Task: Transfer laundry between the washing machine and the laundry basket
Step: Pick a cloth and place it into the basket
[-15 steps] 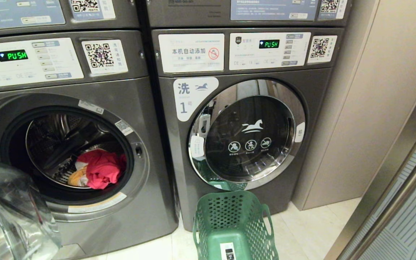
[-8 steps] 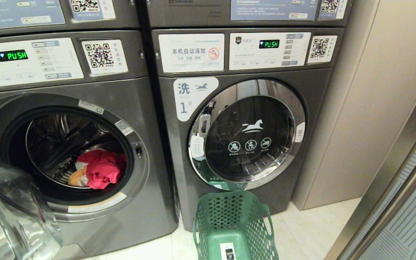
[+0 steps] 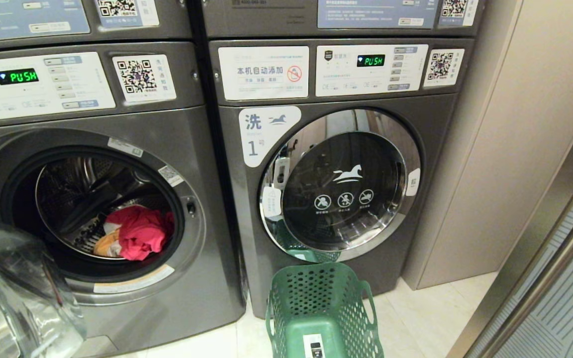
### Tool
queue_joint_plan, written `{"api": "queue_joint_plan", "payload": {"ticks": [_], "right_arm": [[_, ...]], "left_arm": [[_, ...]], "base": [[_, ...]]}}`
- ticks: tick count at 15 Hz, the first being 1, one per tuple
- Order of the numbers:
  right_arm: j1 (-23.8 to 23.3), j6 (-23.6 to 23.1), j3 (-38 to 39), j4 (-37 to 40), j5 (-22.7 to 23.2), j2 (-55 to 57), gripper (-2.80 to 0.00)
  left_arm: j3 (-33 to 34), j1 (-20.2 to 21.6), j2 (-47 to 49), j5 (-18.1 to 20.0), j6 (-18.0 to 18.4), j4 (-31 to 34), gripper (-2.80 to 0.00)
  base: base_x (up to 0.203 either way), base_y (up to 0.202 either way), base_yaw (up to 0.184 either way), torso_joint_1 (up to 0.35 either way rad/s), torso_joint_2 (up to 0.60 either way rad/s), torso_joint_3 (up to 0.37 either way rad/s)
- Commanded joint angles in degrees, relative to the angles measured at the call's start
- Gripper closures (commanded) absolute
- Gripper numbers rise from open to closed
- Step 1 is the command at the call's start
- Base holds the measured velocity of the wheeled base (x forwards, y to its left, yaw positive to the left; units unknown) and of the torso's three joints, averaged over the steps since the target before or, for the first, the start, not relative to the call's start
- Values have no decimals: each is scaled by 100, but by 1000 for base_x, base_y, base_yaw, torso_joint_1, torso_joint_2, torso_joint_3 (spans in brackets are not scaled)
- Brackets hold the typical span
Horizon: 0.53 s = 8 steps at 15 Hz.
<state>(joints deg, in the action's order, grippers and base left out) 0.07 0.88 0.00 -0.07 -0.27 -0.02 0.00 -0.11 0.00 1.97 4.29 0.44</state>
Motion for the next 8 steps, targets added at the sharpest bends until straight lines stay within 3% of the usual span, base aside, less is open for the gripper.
{"api": "queue_joint_plan", "payload": {"ticks": [1, 8], "right_arm": [[1, 0, 0, -1, 0, 2, 0], [1, 0, 0, -1, 0, 2, 0]], "left_arm": [[0, 0, -6, 3, 2, 0, -280], [0, -5, -9, 5, 2, -2, -280]], "base": [[0, 0, 0, 0, 0, 0], [0, 0, 0, 0, 0, 0]]}}
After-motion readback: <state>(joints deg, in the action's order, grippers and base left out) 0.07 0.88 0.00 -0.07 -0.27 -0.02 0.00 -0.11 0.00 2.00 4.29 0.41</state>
